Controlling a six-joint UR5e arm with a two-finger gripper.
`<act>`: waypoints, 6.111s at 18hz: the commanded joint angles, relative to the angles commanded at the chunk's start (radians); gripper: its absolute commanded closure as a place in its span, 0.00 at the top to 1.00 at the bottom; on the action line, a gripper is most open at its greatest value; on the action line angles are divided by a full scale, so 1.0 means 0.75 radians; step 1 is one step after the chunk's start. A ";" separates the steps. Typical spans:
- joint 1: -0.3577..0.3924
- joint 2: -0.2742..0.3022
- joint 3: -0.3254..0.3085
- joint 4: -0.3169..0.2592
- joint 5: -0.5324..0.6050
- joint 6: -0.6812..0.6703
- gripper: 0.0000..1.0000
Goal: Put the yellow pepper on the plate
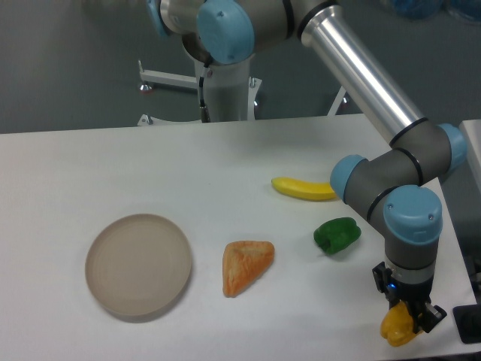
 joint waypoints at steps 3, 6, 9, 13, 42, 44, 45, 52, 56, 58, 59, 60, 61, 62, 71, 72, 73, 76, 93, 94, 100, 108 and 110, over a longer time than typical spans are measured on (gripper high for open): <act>-0.006 0.004 -0.012 0.000 0.000 -0.006 0.52; -0.010 0.014 -0.014 -0.002 0.000 -0.022 0.52; -0.027 0.027 -0.025 -0.004 0.008 -0.029 0.52; -0.045 0.078 -0.080 -0.012 0.008 -0.104 0.52; -0.712 0.507 -0.726 -0.268 0.025 -1.419 0.53; -0.734 0.479 -0.728 -0.260 0.031 -1.419 0.53; -0.742 0.466 -0.726 -0.258 0.035 -1.419 0.53; -0.787 0.423 -0.728 -0.256 0.059 -1.430 0.53; -0.789 0.419 -0.730 -0.256 0.057 -1.430 0.53; -0.798 0.415 -0.728 -0.256 0.059 -1.430 0.53; -0.798 0.415 -0.730 -0.256 0.057 -1.430 0.53; -0.798 0.417 -0.728 -0.256 0.057 -1.430 0.53; -0.800 0.417 -0.730 -0.256 0.057 -1.430 0.53; -0.800 0.415 -0.728 -0.256 0.057 -1.430 0.53; -0.798 0.429 -0.726 -0.254 0.055 -1.424 0.96; -0.798 0.434 -0.724 -0.254 0.055 -1.407 0.99; -0.796 0.442 -0.722 -0.256 0.053 -1.407 0.99; -0.777 0.474 -0.718 -0.258 0.051 -1.397 0.99; -0.381 0.524 -0.632 -0.245 0.051 -0.655 0.99; -0.358 0.520 -0.626 -0.235 0.051 -0.612 0.99; -0.278 0.499 -0.628 -0.129 0.051 -0.473 0.99; -0.266 0.485 -0.630 -0.084 0.051 -0.456 1.00; -0.266 0.483 -0.632 -0.078 0.053 -0.456 1.00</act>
